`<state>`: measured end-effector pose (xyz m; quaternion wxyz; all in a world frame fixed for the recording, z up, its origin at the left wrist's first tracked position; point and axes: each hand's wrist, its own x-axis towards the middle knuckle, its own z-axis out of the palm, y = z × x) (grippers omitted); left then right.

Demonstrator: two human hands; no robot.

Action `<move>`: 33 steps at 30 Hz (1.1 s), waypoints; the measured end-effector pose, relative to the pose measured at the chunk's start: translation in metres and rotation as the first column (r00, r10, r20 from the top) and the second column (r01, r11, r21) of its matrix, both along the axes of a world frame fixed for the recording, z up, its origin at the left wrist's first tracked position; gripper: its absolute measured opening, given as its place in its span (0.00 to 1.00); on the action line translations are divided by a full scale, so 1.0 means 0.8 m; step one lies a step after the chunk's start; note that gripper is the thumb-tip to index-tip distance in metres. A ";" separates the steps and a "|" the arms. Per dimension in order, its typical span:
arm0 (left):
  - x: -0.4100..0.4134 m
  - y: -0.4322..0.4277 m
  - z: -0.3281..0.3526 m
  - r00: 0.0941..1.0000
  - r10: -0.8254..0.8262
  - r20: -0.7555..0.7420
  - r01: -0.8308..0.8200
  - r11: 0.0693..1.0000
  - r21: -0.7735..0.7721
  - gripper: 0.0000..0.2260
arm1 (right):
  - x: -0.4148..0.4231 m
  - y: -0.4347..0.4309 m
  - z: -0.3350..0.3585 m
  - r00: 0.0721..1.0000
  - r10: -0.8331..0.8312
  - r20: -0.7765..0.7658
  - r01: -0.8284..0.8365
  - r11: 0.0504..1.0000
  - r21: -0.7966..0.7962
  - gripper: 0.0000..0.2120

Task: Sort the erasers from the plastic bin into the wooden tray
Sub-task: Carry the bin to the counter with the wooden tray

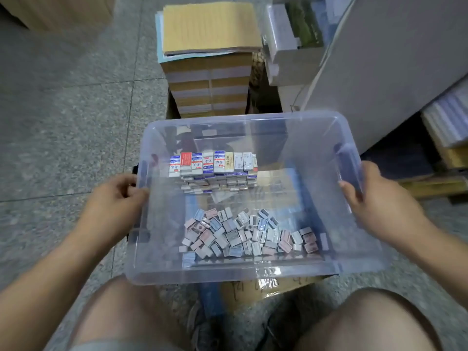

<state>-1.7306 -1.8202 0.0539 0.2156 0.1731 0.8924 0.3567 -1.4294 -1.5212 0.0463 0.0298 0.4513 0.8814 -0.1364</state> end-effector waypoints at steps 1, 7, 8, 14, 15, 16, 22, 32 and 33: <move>-0.006 -0.001 0.002 0.997 0.021 0.072 -0.022 1.000 0.007 0.07 | -0.004 0.002 0.005 1.000 -0.018 -0.023 0.016 0.998 -0.068 0.14; -0.018 0.025 0.031 0.986 -0.023 0.168 0.067 0.963 -0.260 0.07 | -0.029 0.000 0.022 0.984 -0.176 0.023 0.176 0.958 -0.228 0.11; -0.019 0.028 0.037 0.983 -0.010 0.181 0.065 0.952 -0.300 0.07 | -0.031 -0.004 0.022 0.983 -0.174 0.061 0.184 0.957 -0.226 0.11; -0.009 0.045 0.061 0.959 0.144 0.244 -0.046 0.929 -0.368 0.06 | -0.040 -0.002 0.034 0.962 -0.216 0.168 0.260 0.912 -0.318 0.12; -0.007 0.047 0.062 0.956 0.163 0.245 -0.063 0.927 -0.371 0.07 | -0.040 -0.001 0.036 0.959 -0.225 0.173 0.272 0.903 -0.332 0.12; -0.005 0.048 0.063 0.955 0.168 0.243 -0.065 0.922 -0.382 0.07 | -0.039 -0.001 0.036 0.957 -0.234 0.174 0.281 0.897 -0.341 0.12; -0.002 0.044 0.065 0.960 0.169 0.225 -0.053 0.895 -0.443 0.08 | -0.026 -0.003 0.036 0.954 -0.297 0.048 0.294 0.890 -0.347 0.12; -0.018 0.033 0.092 0.979 -0.041 0.200 0.134 0.867 -0.480 0.05 | -0.012 -0.020 0.052 0.944 -0.306 -0.119 0.252 0.909 -0.333 0.13; -0.015 0.029 0.100 0.978 -0.046 0.205 0.139 0.873 -0.467 0.05 | -0.004 -0.024 0.059 0.940 -0.317 -0.126 0.260 0.904 -0.341 0.13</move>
